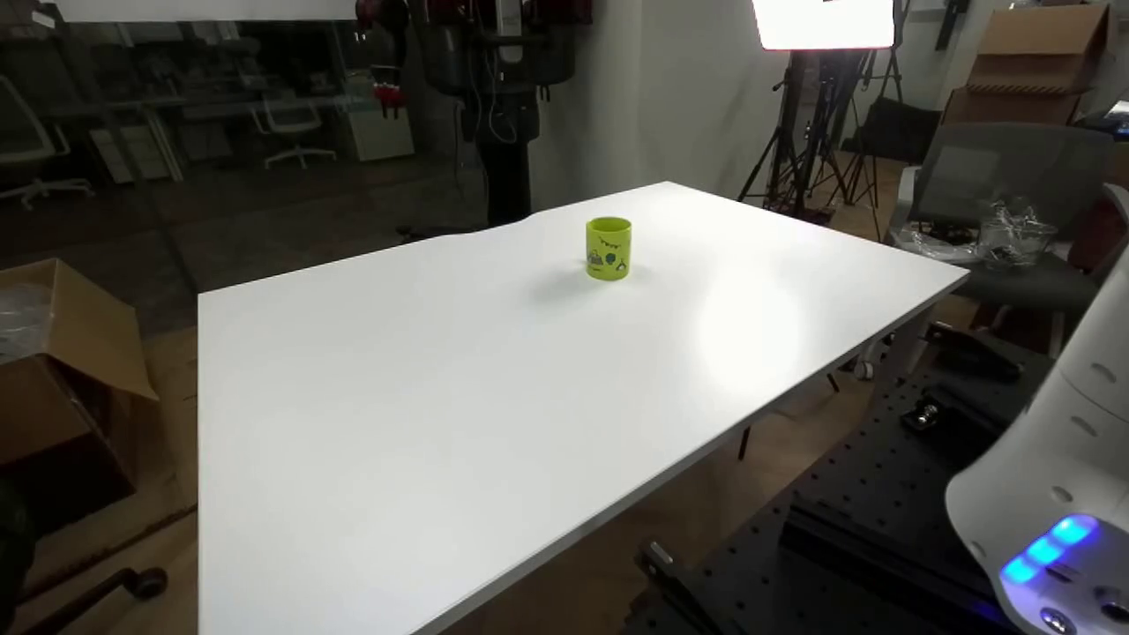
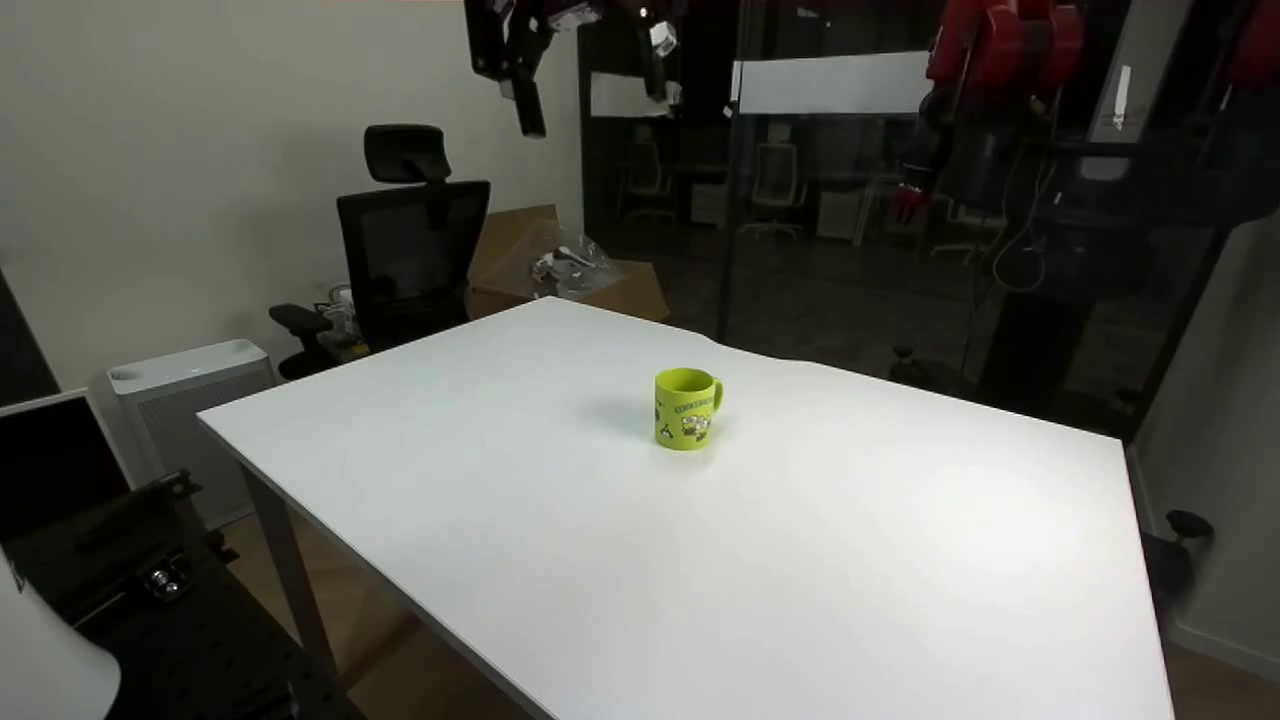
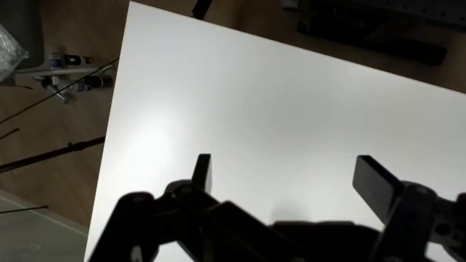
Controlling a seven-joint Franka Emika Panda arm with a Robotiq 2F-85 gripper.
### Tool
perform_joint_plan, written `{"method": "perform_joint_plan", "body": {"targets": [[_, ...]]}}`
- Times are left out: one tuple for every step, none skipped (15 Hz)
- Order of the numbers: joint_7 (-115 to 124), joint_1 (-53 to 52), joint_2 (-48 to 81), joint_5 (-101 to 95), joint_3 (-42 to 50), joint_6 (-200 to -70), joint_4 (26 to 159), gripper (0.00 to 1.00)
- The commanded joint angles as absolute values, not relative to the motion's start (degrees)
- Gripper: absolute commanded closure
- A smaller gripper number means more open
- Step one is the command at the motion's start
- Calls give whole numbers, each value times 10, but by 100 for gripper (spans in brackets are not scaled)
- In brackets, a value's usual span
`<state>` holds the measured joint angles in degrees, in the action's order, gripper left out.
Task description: Move the cup to the left
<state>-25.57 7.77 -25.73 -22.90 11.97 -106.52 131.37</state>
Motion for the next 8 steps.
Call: {"method": "perform_joint_plan", "body": {"targets": [[-255,76,-258,-229,121,-1062,1312,0],[-255,77,-261,-230,122,-1061,1312,0],[-294,65,-272,-216,131,-1078,1323,0],[-333,52,-273,-202,139,-1098,1328,0],[-352,46,-267,-202,137,-1119,1330,0],[-377,41,-262,-203,136,-1137,1333,0],[-401,36,-258,-204,136,-1155,1335,0],[-425,31,-249,-208,135,-1174,1339,0]]}}
